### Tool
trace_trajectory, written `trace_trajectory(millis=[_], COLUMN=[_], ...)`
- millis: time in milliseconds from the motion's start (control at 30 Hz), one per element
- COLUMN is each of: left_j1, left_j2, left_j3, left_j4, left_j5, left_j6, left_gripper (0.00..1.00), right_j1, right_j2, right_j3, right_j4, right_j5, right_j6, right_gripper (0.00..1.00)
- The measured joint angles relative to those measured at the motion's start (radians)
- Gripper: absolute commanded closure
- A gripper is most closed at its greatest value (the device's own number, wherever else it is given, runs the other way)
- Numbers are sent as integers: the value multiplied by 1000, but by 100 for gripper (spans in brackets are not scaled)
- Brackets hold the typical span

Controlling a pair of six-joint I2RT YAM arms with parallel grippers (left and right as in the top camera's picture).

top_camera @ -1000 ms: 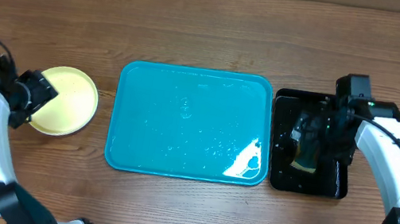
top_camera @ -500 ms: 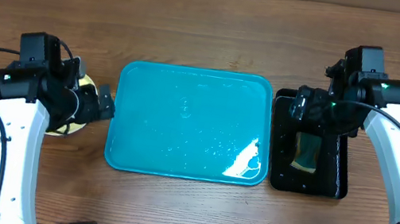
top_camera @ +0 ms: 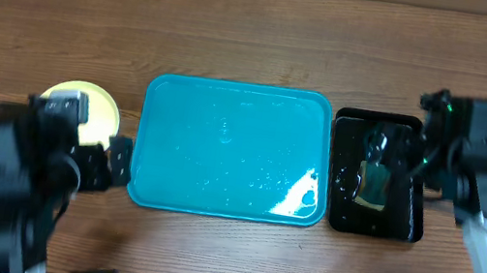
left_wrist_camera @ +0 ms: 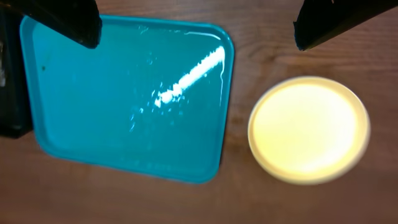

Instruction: Clean dirty plates on tray and stack at the side

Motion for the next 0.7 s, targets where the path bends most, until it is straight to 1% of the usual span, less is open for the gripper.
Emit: trace_trajectory(millis=[167,300,433,700], left_j1=[0,0,0,0], left_j2=[-224,-302,-318,-318], left_j3=[-14,-18,-19,-29], left_j4=[0,-1,-27,-117], left_j5=[0,0,0,0], left_j6=[0,0,0,0], left_gripper=[0,0,0,0], right_j1=[0,0,0,0], right_j2=[-236,-352,-394,-368], right_j3=[-119,-137,-136,-137], right_j4=[19,6,-4,-5], right_j5=[5,20,26,27], right_j6=[2,3,3,3], right_gripper=[0,0,0,0])
